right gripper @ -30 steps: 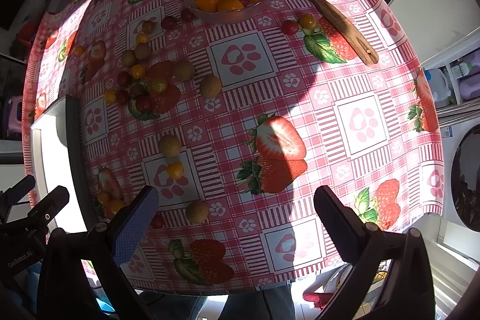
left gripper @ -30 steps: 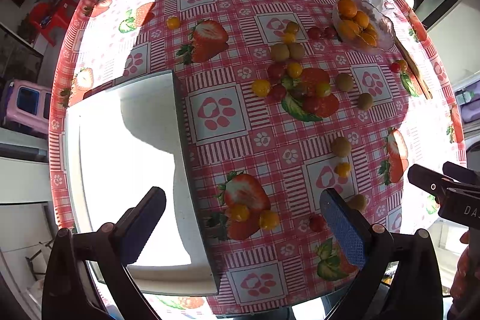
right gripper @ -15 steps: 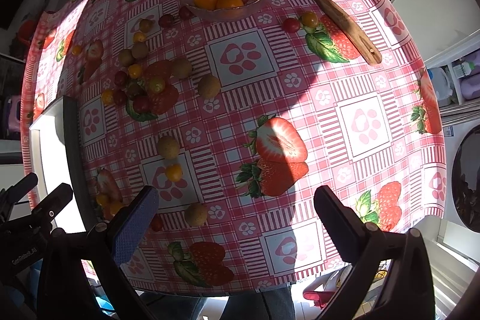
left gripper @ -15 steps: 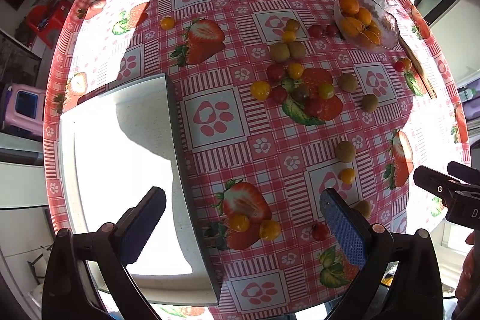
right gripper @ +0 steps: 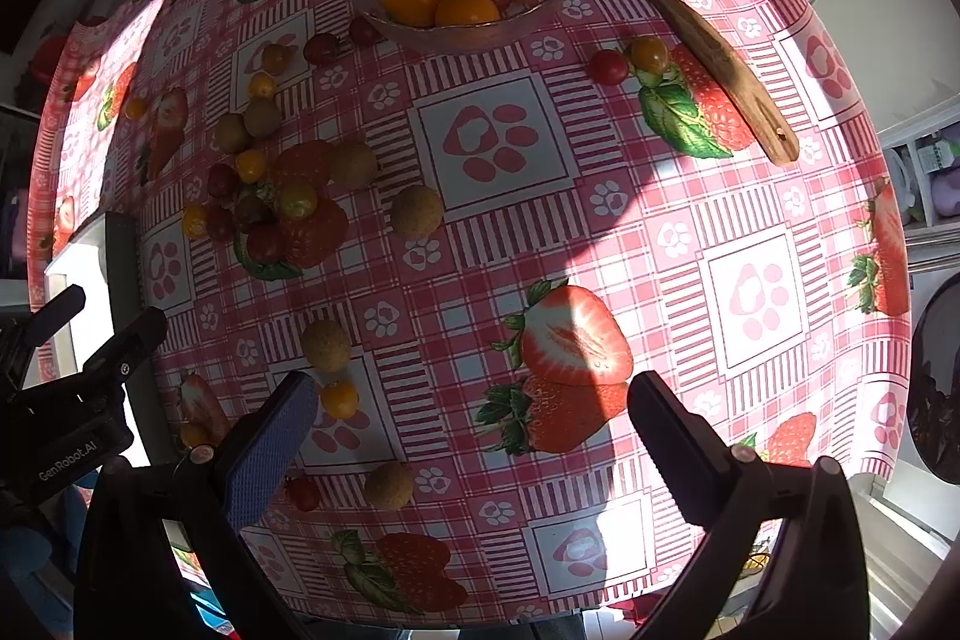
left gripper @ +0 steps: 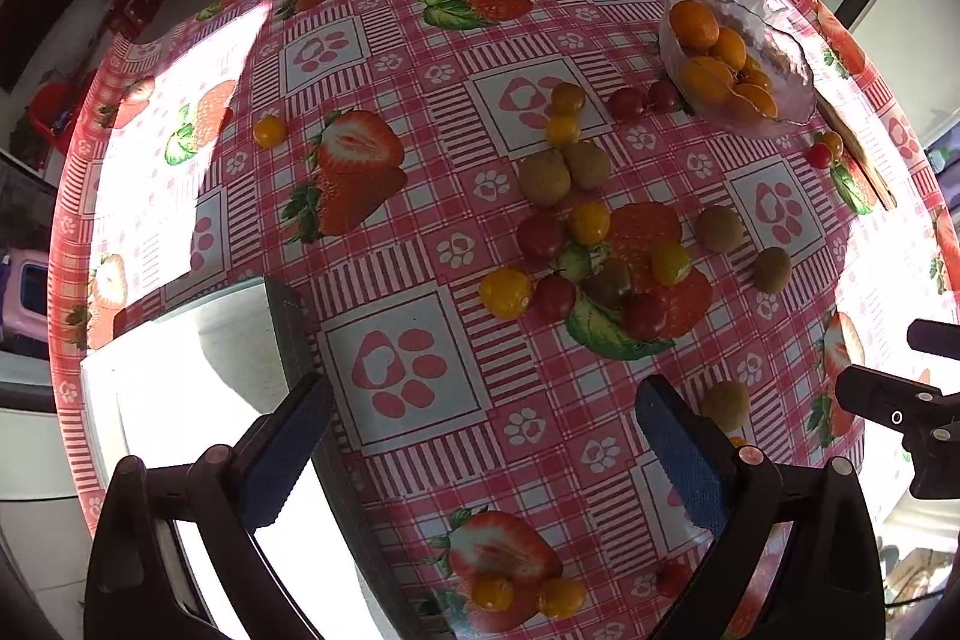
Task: Organize fruits
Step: 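Reach the left gripper toward a yellow tomato on the tablecloth, then grasp the yellow tomato with the left gripper while the right gripper grasps a kiwi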
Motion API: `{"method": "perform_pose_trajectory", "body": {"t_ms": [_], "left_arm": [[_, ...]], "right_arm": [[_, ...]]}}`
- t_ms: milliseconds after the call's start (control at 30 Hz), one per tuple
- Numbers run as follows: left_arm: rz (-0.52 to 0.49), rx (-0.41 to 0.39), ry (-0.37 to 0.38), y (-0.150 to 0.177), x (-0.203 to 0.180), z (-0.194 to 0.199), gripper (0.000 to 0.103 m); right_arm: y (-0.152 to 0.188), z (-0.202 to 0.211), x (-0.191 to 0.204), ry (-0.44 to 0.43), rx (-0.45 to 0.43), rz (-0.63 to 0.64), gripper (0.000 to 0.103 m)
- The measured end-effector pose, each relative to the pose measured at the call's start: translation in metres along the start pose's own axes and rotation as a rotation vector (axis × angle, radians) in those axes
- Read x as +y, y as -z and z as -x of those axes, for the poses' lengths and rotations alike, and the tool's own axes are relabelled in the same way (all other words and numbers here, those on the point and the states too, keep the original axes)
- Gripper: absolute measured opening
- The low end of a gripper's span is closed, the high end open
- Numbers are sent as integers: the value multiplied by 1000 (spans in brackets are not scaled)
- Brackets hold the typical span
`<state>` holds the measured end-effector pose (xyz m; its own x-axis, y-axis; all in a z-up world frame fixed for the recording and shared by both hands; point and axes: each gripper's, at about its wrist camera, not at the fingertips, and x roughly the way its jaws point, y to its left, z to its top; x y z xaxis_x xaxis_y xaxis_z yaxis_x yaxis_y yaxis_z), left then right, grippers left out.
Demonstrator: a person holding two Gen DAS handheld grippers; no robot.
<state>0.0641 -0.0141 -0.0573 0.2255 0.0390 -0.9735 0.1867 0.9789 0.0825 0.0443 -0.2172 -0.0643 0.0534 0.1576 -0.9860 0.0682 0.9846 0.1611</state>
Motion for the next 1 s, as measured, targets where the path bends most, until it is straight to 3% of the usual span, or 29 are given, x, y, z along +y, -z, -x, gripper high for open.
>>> {"method": "perform_pose_trajectory", "body": {"t_ms": [67, 200, 300, 400, 533, 667, 733, 767, 833, 867, 900, 933, 1000], "left_arm": [[-25, 24, 5, -3, -1, -12, 85], [-40, 31, 10, -4, 0, -29, 85], [-47, 41, 22, -7, 2, -40, 74], [-29, 43, 27, -12, 4, -52, 74], [-11, 22, 47, -22, 9, -56, 74], [-22, -1, 49, -33, 6, -58, 74], [-21, -13, 62, -38, 3, -58, 69], [-25, -17, 70, -40, 2, -58, 62], [-42, -30, 80, -40, -6, -54, 49], [-51, -32, 82, -41, -9, -53, 37], [-56, -40, 84, -36, -15, -49, 24], [-53, -37, 88, -37, -17, -48, 25], [-18, -23, 118, -35, -14, -48, 25]], "right_arm": [[-8, -6, 2, 12, -8, 8, 103], [-15, -18, 4, -4, 0, 22, 103], [-19, -28, 5, -3, 1, 36, 101], [-26, -39, 10, -1, -25, 51, 100], [-32, -53, 13, 1, -22, 59, 81], [-45, -60, 22, 50, -71, 78, 80], [-49, -60, 26, 68, -77, 86, 77], [-51, -61, 27, 86, -79, 92, 75], [-52, -58, 31, 105, -93, 113, 58], [-52, -57, 33, 109, -92, 122, 51], [-52, -55, 35, 103, -92, 129, 36], [-55, -52, 38, 103, -101, 130, 27], [-53, -46, 40, 75, -106, 113, 27]]}}
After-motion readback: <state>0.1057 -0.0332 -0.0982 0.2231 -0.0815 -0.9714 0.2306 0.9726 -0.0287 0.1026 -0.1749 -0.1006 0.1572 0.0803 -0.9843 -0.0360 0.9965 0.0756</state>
